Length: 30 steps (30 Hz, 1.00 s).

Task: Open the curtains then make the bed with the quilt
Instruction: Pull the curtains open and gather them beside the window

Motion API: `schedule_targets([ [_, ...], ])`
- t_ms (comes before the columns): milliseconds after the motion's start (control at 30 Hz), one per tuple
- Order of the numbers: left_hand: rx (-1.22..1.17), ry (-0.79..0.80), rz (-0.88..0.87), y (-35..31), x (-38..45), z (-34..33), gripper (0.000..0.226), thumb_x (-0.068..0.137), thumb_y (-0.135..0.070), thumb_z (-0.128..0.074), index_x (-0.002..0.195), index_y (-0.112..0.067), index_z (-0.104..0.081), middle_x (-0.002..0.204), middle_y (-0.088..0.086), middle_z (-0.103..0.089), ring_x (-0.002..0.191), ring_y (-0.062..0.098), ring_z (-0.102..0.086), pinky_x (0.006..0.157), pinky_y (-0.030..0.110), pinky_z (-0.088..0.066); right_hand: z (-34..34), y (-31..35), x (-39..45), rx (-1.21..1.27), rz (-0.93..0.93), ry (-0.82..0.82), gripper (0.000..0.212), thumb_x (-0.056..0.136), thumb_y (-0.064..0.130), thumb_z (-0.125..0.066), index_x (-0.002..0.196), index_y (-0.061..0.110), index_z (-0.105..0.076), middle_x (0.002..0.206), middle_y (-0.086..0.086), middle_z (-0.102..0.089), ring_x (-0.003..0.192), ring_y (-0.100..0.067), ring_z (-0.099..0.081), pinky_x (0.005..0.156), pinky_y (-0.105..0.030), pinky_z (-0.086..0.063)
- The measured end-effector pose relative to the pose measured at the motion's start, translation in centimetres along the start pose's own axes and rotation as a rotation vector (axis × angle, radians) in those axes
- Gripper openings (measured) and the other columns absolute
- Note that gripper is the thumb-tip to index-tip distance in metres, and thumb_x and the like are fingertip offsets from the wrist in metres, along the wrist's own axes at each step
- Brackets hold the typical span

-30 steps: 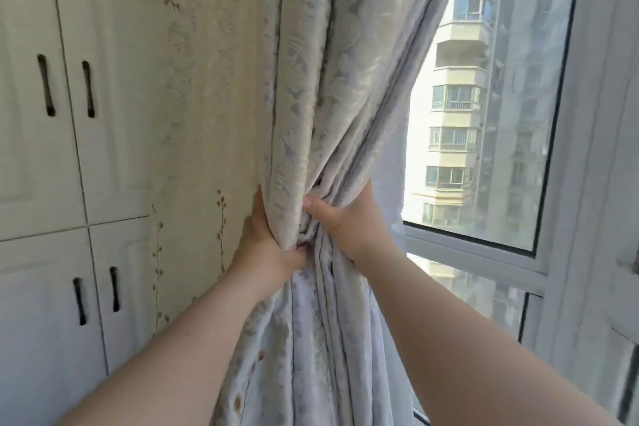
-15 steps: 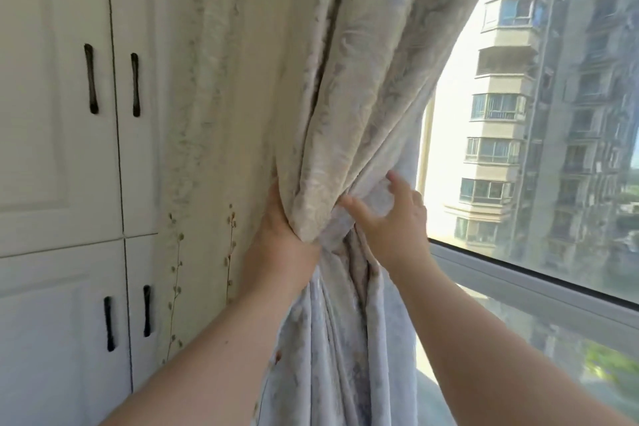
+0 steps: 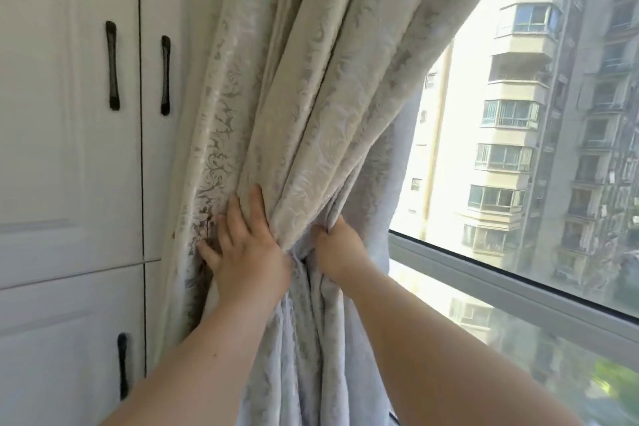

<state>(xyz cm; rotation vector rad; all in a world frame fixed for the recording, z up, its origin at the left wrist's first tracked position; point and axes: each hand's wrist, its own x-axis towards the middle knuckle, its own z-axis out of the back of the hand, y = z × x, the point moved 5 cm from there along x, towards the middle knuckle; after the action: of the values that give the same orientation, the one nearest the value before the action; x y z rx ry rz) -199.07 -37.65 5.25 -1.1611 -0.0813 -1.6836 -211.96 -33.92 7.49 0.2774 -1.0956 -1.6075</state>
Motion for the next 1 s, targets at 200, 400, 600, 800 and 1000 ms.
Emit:
schedule_targets([
  [200, 0.122, 0.123, 0.094, 2.8, -1.8, -2.6, 0.117, 0.08, -0.048, -0.06, 0.134, -0.022, 0.041, 0.155, 0.011, 0.006, 0.143, 0.031, -0.008, 0.109, 0.064, -0.012, -2.4, -2.3, 0.3, -0.099, -0.087, 0.087, 0.04, 0.096, 0.016, -0.034, 0.135, 0.022, -0.042, 0.097, -0.004, -0.062, 0.081, -0.027, -0.058, 0.066, -0.033, -0.049],
  [400, 0.202, 0.195, 0.094, 2.2, -3.7, -3.5, 0.114, 0.079, -0.056, -0.051, 0.133, -0.022, 0.043, 0.157, 0.009, 0.006, 0.143, 0.03, -0.006, 0.11, 0.062, -0.01, -2.1, -5.4, -2.3, 0.092, -0.17, 0.127, 0.048, 0.097, 0.013, -0.039, 0.143, 0.023, -0.035, 0.135, -0.007, -0.053, 0.121, -0.025, -0.051, 0.108, -0.033, -0.035],
  [600, 0.151, 0.324, 0.103, -0.4, -6.5, -2.8, 0.121, 0.064, -0.072, -0.057, 0.143, -0.027, 0.023, 0.157, 0.003, 0.009, 0.143, 0.029, -0.005, 0.11, 0.061, -0.012, 0.2, -5.5, -7.1, 0.031, -0.104, 0.285, 0.055, 0.096, 0.018, -0.04, 0.146, 0.035, -0.024, 0.144, -0.003, -0.045, 0.111, -0.015, -0.047, 0.094, -0.027, -0.041],
  [800, 0.091, 0.422, 0.073, -5.4, -13.5, -0.3, 0.118, 0.059, -0.087, -0.039, 0.143, -0.03, 0.021, 0.157, 0.001, 0.01, 0.143, 0.031, -0.007, 0.112, 0.06, -0.01, 6.6, -8.5, -13.8, 0.021, -0.114, 0.242, 0.06, 0.095, 0.03, -0.048, 0.149, 0.03, -0.02, 0.146, -0.001, -0.042, 0.124, -0.023, -0.05, 0.102, -0.036, -0.042],
  [1000, 0.042, 0.533, 0.048, -10.3, -22.5, 1.9, 0.113, 0.062, -0.08, -0.047, 0.139, -0.039, 0.023, 0.158, 0.0, 0.007, 0.144, 0.03, -0.008, 0.112, 0.061, -0.006, 11.9, -11.8, -22.6, 0.043, -0.174, 0.175, 0.066, 0.091, 0.035, -0.055, 0.148, 0.026, -0.022, 0.146, -0.001, -0.043, 0.125, -0.024, -0.05, 0.104, -0.04, -0.042],
])
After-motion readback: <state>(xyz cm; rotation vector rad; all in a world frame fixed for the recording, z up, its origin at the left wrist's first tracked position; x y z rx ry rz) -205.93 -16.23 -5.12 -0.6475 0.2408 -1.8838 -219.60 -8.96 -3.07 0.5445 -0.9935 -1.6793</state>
